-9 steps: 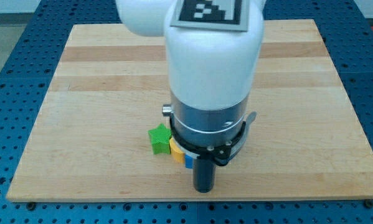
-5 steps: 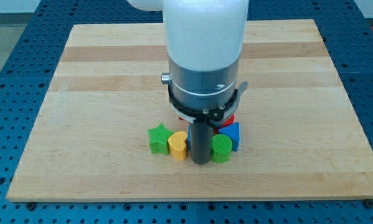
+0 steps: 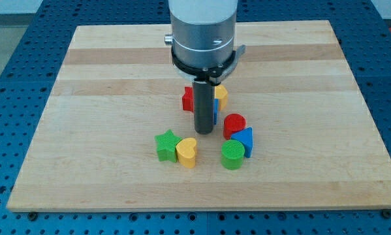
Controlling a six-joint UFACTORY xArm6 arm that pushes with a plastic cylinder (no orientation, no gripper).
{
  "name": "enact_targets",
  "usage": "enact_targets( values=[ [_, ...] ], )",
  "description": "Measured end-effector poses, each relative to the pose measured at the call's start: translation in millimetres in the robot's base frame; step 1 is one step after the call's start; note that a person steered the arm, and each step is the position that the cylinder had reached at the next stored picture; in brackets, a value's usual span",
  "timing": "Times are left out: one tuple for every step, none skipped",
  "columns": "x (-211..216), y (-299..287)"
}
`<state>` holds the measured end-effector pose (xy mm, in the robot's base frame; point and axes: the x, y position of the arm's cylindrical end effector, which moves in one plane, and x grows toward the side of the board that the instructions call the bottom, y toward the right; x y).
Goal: Move the yellow hexagon and blue cube to the top center of the board
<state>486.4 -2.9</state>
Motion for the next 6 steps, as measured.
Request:
enact_targets(
  values=[
    [-18.7, 0.0],
    [-37.7, 0.0],
    [-53.2, 2.8],
    [-60.7, 17.4],
    [-64.9, 34.0],
    [-74.9, 42.9]
  ],
)
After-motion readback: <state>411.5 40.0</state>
